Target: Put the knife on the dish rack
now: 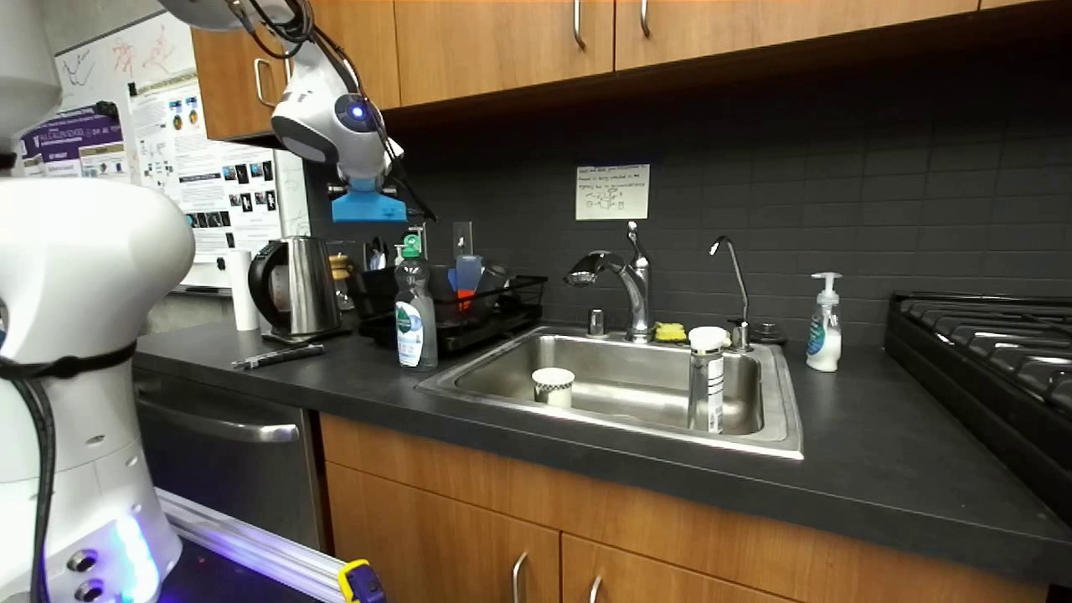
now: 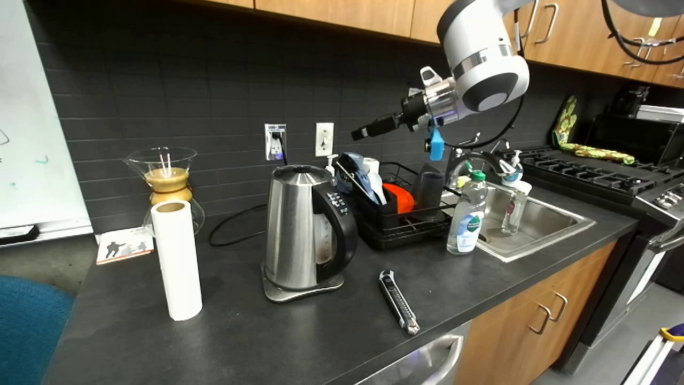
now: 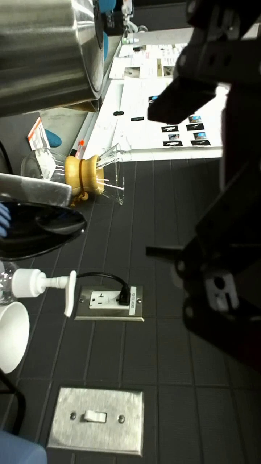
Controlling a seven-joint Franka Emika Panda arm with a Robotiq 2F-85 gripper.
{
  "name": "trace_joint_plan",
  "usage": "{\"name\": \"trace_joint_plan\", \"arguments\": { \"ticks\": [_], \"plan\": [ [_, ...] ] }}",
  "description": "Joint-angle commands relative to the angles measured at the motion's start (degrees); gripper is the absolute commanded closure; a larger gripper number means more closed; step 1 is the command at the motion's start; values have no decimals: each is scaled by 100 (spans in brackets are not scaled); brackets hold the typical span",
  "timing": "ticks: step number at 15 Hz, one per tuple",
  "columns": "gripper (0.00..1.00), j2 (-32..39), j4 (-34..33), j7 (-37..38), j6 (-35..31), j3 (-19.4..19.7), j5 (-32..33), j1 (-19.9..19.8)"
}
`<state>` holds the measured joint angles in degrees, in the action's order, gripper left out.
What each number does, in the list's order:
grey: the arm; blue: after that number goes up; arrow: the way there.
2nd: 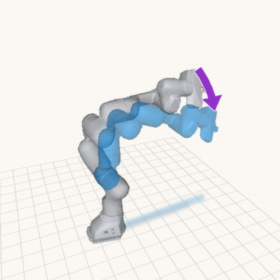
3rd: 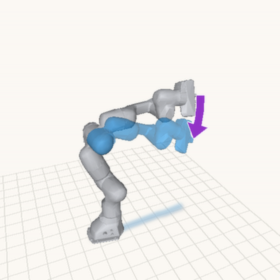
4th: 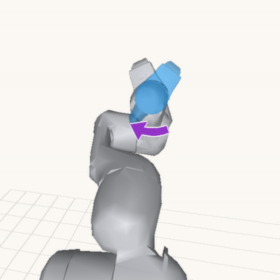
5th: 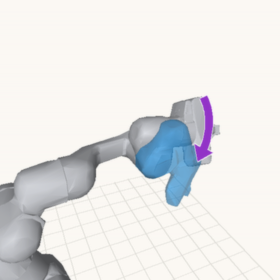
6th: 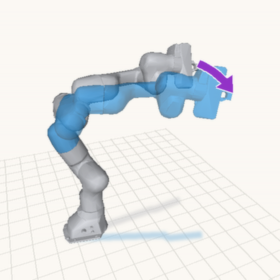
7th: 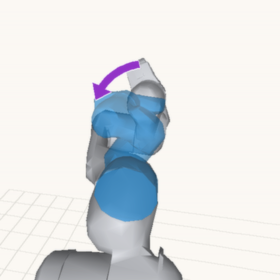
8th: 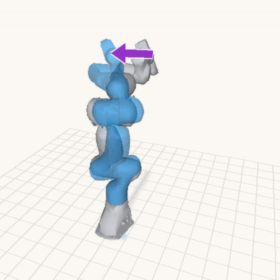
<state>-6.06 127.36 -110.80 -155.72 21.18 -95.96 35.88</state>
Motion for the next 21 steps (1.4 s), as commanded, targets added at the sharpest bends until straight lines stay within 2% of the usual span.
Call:
{"name": "trace_joint_plan", "arguments": {
  "ticks": [1,12,18,21],
  "plan": [
    [0,-150,149,559,-150,-38,474,5],
    [0,-876,789,1723,42,-50,1581,-38],
    [0,-1396,1187,2618,229,-78,2425,-113],
    [0,-1671,1346,3275,453,-93,3057,-253]
  ]
}}
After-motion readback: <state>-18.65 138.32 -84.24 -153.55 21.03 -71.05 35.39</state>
